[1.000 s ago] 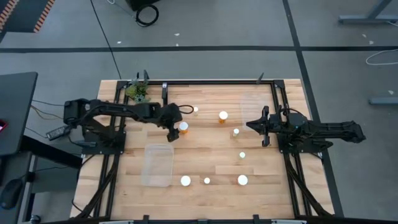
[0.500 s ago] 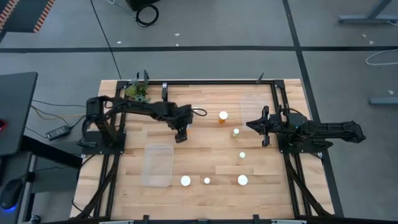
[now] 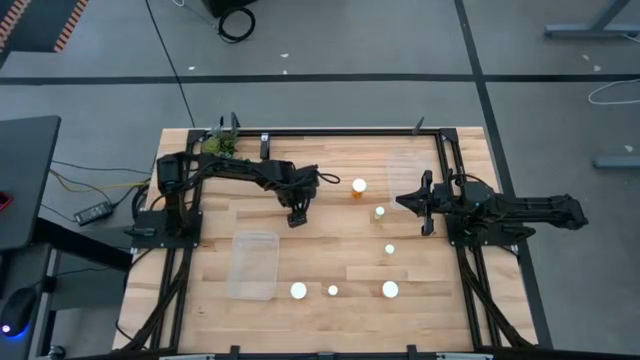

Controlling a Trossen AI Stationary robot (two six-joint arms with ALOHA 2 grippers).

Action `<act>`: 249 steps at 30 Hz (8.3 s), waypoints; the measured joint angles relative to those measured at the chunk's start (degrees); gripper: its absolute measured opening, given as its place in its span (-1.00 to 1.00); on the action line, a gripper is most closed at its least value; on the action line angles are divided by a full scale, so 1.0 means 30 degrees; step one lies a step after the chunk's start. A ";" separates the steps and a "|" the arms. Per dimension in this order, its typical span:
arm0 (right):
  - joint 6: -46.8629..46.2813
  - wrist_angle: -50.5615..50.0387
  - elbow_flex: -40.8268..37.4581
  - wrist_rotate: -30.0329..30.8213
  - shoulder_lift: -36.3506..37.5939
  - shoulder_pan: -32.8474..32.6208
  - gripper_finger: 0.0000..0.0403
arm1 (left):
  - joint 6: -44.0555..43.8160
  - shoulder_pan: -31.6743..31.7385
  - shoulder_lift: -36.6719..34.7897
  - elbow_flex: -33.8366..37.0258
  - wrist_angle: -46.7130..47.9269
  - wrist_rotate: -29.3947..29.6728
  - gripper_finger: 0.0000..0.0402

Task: Pick and place medicine bottles into bin by pill shape (circle, oval)
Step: Put the large orange pill bottle into the bottom transparent bin

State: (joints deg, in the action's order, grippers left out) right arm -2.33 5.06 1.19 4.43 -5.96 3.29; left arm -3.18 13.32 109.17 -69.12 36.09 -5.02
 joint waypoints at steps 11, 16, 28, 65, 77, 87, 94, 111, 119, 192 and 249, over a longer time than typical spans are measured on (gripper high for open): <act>0.0001 -0.0197 0.0000 -0.0007 0.0000 0.0000 -0.82 | 0.0000 -0.0015 0.0004 0.0007 0.0053 0.0049 0.41; 0.0000 -0.0223 0.0000 0.0000 0.0000 0.0000 -0.82 | 0.0000 -0.0015 0.0004 0.0007 0.0045 0.0117 0.29; 0.0001 -0.0235 0.0000 0.0000 0.0000 0.0000 -0.82 | -0.0016 -0.0015 -0.0010 0.0007 0.0045 0.0168 -0.04; 0.0000 -0.0244 0.0000 -0.0005 0.0000 0.0000 -0.82 | -0.0822 -0.0137 -0.5272 0.0036 0.1478 0.0894 -0.01; 0.0000 -0.0249 0.0000 -0.0007 0.0000 0.0000 -0.82 | -0.2281 -0.1153 -0.6799 0.0036 0.2584 0.0874 -0.01; 0.0000 -0.0337 0.0000 -0.0007 0.0007 0.0000 -0.82 | -0.3563 -0.2200 -0.6997 0.0029 0.3548 0.0865 0.00; 0.0000 -0.0380 0.0000 -0.0005 0.0003 0.0005 -0.82 | -0.4894 -0.3041 -0.6997 0.0029 0.4007 0.0240 -0.02; 0.0000 -0.0380 0.0000 -0.0005 0.0000 0.0004 -0.82 | -0.8156 -0.4673 -0.6997 0.0022 0.5896 0.0039 -0.01; 0.0000 -0.0380 0.0000 -0.0007 0.0007 0.0000 -0.82 | -0.9437 -0.5612 -0.6997 0.0022 0.6446 -0.0124 -0.03; 0.0000 -0.0411 0.0000 -0.0004 0.0007 0.0007 -0.82 | -1.4476 -1.6043 -0.2997 0.0066 0.5648 0.4677 0.01; 0.0000 -0.0424 0.0000 -0.0007 0.0007 0.0000 -0.82 | 1.9492 -1.4134 -0.1955 0.0051 0.4997 0.1707 0.05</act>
State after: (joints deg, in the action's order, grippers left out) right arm -2.33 3.79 1.19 4.40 -5.93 3.29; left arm 55.29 -29.08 103.31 -68.97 51.08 0.10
